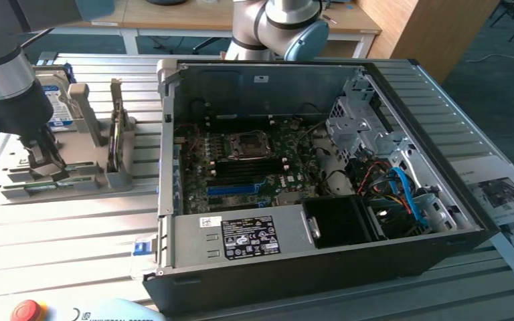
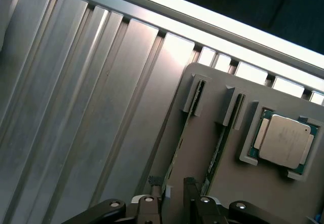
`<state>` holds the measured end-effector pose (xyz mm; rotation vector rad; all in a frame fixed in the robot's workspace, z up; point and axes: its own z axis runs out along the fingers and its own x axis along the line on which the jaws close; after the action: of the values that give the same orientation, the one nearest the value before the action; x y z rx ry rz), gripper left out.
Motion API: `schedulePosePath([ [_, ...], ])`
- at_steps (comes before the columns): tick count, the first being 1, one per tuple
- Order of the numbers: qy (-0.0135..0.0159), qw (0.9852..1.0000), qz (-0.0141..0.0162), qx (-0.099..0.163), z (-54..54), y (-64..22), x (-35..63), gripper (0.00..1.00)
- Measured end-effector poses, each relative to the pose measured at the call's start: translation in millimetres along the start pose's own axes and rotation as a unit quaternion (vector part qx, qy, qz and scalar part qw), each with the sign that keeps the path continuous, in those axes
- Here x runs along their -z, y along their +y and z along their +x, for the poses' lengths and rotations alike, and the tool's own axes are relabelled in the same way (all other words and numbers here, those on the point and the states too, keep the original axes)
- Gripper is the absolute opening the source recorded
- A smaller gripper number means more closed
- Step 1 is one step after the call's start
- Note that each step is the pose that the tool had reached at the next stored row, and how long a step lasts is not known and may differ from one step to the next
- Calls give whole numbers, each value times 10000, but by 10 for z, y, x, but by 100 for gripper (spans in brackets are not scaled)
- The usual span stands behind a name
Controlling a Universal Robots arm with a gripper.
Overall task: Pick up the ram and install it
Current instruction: 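Pick up the ram and move it above insertion slot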
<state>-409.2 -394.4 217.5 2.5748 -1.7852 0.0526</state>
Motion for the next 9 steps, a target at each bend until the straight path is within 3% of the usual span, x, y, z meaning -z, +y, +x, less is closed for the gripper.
schedulePosePath([
  [4,3,9997,-8,-238,0,2,0,31],
  [9,8,9981,-20,-623,-1,2,-2,31],
])
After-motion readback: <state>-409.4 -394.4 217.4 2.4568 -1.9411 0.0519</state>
